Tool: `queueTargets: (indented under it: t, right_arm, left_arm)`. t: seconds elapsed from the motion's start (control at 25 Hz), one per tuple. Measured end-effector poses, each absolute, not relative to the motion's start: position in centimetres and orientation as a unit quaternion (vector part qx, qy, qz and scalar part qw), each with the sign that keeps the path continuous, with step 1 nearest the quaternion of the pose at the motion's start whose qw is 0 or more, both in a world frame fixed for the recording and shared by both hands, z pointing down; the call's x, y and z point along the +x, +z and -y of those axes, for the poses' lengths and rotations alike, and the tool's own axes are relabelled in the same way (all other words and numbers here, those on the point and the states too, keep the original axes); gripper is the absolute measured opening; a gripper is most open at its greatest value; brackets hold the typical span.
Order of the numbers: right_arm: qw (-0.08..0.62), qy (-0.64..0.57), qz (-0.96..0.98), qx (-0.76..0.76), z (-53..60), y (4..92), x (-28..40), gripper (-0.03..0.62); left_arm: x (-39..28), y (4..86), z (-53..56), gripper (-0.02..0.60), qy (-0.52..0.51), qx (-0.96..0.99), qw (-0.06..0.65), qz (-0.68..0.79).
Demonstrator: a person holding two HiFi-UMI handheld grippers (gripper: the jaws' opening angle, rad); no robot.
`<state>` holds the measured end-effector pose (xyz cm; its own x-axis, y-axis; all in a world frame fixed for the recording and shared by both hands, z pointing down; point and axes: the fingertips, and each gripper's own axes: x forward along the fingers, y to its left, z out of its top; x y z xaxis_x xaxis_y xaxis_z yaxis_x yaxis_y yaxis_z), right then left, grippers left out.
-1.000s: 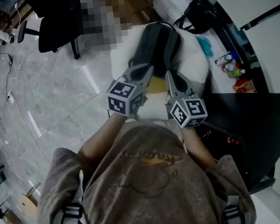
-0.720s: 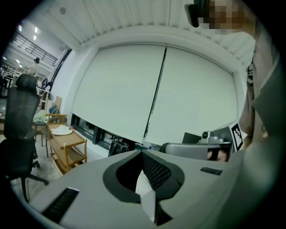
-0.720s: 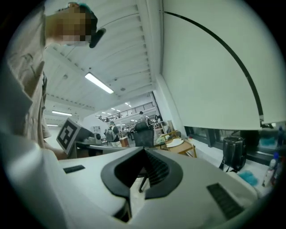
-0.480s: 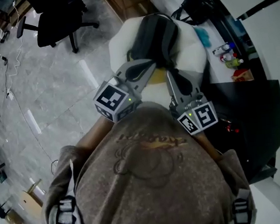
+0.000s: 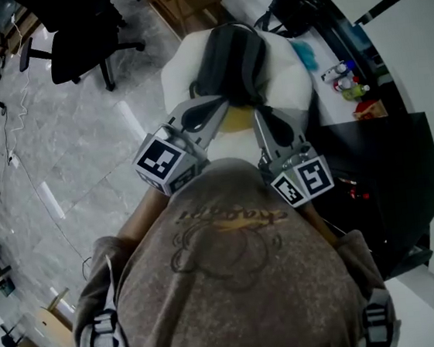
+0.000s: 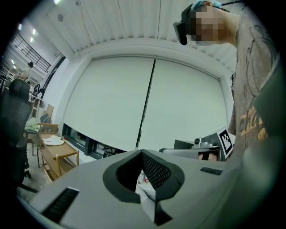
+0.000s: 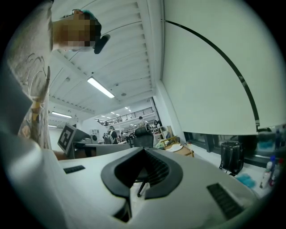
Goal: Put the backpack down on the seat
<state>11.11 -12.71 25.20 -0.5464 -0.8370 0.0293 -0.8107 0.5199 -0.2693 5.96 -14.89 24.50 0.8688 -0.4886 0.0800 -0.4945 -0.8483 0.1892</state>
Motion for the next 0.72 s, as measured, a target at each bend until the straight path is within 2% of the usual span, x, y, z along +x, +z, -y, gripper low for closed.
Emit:
queueTargets:
  t: [0.72]
  right_arm:
    - [0.050,-0.141,-0.869,-0.472,12.7,26.2,10.3,-0.002]
  left_arm:
    - [5.4,26.3,14.5,-0.002,0.031,0.954,0.134,0.265]
